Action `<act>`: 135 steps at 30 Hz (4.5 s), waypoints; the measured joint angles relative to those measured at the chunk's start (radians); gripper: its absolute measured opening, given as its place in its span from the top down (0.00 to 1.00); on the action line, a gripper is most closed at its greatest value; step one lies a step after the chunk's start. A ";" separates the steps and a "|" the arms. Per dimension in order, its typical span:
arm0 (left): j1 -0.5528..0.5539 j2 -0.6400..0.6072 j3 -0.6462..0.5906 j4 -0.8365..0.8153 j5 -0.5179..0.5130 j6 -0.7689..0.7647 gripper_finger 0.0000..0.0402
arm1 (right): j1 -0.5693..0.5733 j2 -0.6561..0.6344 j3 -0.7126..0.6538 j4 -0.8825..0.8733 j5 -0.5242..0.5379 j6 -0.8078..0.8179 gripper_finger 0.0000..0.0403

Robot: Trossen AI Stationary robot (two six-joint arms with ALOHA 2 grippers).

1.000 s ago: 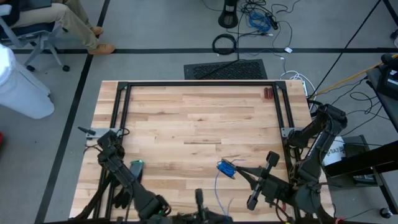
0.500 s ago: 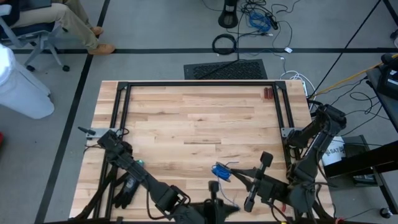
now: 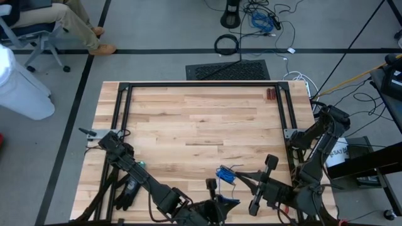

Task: Coil cords
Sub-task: Coil the blue wire onto the spool

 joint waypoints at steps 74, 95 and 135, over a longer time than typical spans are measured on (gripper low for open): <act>-0.219 0.007 -0.001 0.434 -0.430 0.502 0.65 | 0.078 -0.002 0.000 0.165 0.142 -0.220 1.00; -0.098 0.007 -0.001 0.589 -0.364 0.607 0.65 | 0.078 -0.002 0.000 0.163 0.143 -0.217 1.00; -0.172 0.007 -0.001 0.629 -0.368 0.630 0.65 | 0.078 -0.002 0.000 0.160 0.143 -0.225 1.00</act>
